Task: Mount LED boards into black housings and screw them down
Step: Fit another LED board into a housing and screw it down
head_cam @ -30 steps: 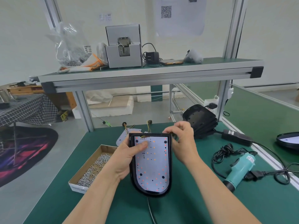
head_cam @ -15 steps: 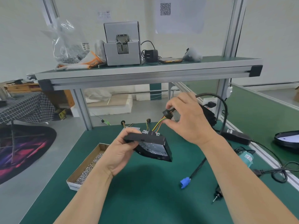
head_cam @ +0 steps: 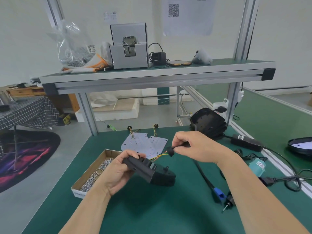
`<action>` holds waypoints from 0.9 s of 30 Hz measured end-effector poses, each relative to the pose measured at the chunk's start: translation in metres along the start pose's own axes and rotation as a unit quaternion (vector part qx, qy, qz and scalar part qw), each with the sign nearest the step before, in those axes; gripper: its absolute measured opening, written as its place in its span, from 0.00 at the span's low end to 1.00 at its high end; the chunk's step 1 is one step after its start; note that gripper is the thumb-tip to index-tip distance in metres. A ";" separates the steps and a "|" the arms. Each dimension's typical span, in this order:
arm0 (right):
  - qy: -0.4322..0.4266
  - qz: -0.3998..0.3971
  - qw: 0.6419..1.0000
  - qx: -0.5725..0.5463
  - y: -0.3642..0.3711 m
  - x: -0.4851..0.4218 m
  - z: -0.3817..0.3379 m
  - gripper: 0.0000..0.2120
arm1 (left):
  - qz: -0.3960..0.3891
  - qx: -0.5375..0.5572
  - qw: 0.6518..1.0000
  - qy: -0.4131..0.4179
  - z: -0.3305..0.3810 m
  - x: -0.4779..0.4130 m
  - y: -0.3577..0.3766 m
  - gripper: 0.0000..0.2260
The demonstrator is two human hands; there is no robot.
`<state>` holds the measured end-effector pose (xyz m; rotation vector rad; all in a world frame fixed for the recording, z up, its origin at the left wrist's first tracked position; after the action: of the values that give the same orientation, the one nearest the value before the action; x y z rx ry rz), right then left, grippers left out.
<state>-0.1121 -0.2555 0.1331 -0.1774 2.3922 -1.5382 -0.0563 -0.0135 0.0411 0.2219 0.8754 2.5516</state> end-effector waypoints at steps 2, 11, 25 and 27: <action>-0.009 0.010 1.000 -0.011 0.003 -0.001 -0.004 0.04 | 0.015 -0.042 0.999 -0.007 0.006 0.002 -0.002 0.28; -0.012 0.056 0.997 -0.045 0.019 -0.012 -0.022 0.03 | 0.078 -0.354 0.925 0.110 0.056 0.010 0.041 0.24; -0.045 0.112 0.993 -0.001 0.023 -0.012 -0.060 0.06 | -0.109 -0.559 0.815 0.103 0.011 0.010 0.083 0.09; -0.044 0.140 0.989 -0.006 0.025 -0.010 -0.064 0.06 | -0.091 -0.563 0.816 0.090 0.010 0.012 0.077 0.10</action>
<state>-0.1210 -0.1870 0.1364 0.0842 2.2468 -1.3588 -0.0907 -0.0574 0.0970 -0.4519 -0.6283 2.4621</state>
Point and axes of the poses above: each hand's wrist, its own x-axis away from the middle knuckle, its own y-axis out of the palm, z = x × y, the point moved 4 cm from there along -x, towards the middle knuckle, and after that the axes turned 13 degrees about x, right-handed, at the moved point
